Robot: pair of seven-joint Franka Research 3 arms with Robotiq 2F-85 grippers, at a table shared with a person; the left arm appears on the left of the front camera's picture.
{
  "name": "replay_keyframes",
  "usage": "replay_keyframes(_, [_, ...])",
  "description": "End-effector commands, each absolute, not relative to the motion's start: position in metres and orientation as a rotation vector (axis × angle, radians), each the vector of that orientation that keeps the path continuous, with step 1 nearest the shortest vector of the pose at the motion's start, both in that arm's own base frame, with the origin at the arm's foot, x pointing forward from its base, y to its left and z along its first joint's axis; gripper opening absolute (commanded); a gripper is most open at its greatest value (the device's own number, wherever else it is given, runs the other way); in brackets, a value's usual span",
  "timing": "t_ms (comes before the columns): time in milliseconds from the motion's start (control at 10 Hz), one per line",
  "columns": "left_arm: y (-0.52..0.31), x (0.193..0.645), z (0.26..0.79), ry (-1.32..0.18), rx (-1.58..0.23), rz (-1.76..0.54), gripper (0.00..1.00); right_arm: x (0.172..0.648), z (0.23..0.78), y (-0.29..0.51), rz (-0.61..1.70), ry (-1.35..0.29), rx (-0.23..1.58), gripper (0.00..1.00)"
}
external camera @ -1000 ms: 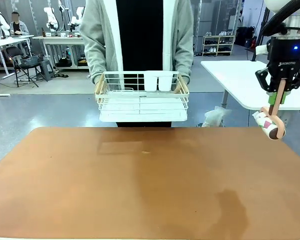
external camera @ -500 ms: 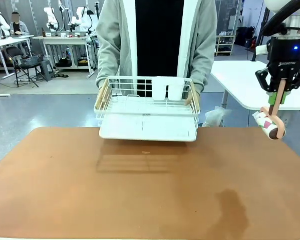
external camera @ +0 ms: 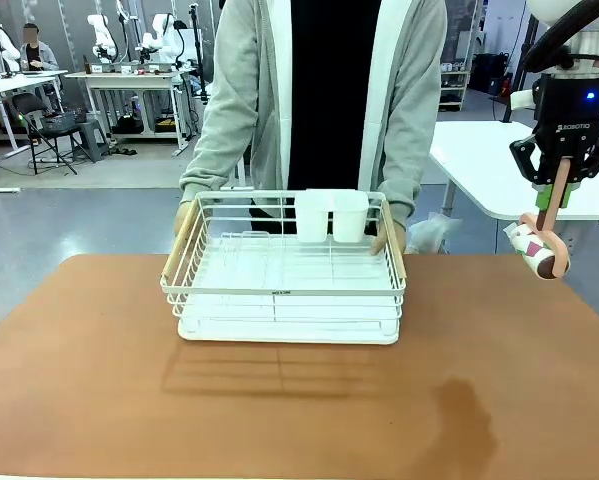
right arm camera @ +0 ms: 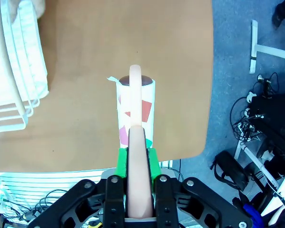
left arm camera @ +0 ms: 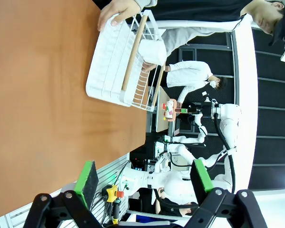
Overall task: Clean the table.
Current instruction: Place the Lint Roller down when the Dish drying rack is positioned in the middle of the table.
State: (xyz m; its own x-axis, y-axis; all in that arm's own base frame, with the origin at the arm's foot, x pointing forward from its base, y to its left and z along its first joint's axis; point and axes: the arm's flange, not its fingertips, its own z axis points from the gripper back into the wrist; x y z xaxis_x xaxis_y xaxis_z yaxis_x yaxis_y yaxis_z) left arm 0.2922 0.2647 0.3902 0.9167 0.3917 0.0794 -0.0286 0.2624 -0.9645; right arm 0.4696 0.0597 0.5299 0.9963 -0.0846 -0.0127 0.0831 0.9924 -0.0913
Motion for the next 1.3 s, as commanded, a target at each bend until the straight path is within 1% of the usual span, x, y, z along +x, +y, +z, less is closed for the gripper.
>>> replay_keyframes(0, [0.2657, 0.2866, 0.3907, -0.339, -1.285, 0.264, 1.0, 0.4697, 0.5334, 0.0627, -0.101, 0.019, -0.08, 0.21])
replay_keyframes(1200, [0.2657, 0.2866, 0.3907, -0.339, -1.285, 0.264, 1.0, 0.4696, 0.53, 0.0597, -0.084, 0.017, -0.091, 0.21])
